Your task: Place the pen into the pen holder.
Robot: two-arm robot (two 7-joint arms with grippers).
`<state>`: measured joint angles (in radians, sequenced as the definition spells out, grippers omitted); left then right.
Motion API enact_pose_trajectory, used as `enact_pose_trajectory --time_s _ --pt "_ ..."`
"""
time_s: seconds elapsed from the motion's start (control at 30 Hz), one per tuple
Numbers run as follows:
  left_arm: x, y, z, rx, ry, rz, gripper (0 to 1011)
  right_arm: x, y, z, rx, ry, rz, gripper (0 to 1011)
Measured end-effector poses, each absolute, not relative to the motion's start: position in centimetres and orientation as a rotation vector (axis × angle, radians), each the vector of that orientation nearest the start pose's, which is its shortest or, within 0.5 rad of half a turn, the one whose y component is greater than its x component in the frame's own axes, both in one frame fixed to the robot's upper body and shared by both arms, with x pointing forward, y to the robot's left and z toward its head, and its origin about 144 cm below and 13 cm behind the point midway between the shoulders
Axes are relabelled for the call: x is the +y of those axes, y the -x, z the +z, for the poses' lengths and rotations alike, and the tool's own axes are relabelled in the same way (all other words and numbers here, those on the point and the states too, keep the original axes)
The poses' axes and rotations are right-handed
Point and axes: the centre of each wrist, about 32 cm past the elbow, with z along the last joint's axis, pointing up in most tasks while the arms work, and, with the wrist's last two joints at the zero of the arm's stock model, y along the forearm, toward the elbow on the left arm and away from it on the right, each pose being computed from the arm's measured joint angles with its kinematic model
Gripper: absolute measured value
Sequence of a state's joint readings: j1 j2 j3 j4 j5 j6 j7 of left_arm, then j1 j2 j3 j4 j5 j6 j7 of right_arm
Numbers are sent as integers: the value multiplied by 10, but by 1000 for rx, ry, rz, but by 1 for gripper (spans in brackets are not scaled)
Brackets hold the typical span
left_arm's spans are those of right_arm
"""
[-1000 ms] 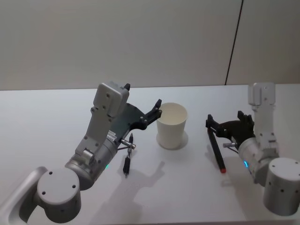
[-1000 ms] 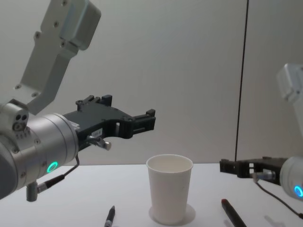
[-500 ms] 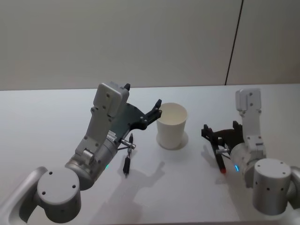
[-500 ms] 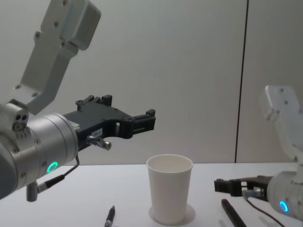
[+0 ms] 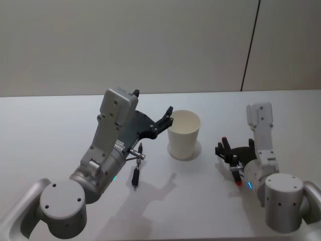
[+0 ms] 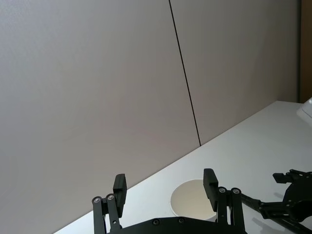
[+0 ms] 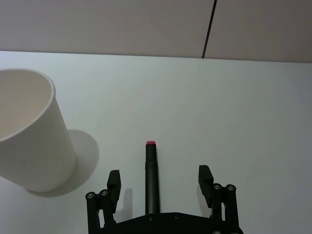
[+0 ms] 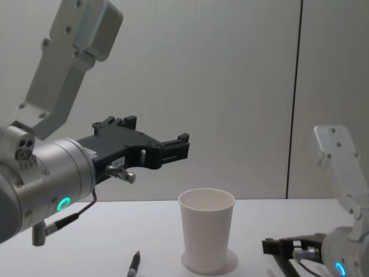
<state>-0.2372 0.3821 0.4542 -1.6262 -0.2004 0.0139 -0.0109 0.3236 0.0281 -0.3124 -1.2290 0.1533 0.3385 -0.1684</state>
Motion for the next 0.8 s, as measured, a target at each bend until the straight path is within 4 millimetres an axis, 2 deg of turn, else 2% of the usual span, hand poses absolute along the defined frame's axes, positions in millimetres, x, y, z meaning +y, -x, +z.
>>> enact_pose_trajectory --time_s 0.5,0.73,0.77,0.8 --pt "198 -492 1204 -268 -61 1124 1003 -145 -541 1130 289 367 -1425 988" --pt "198 -492 1204 -268 -61 1124 1003 -145 -542 1125 301 367 -1404 837" --pt "198 -492 1204 -268 -61 1124 1003 -145 -543 1124 303 366 -1399 778" --pt "198 -492 1204 -268 -61 1124 1003 -144 -543 1124 304 365 -1397 762"
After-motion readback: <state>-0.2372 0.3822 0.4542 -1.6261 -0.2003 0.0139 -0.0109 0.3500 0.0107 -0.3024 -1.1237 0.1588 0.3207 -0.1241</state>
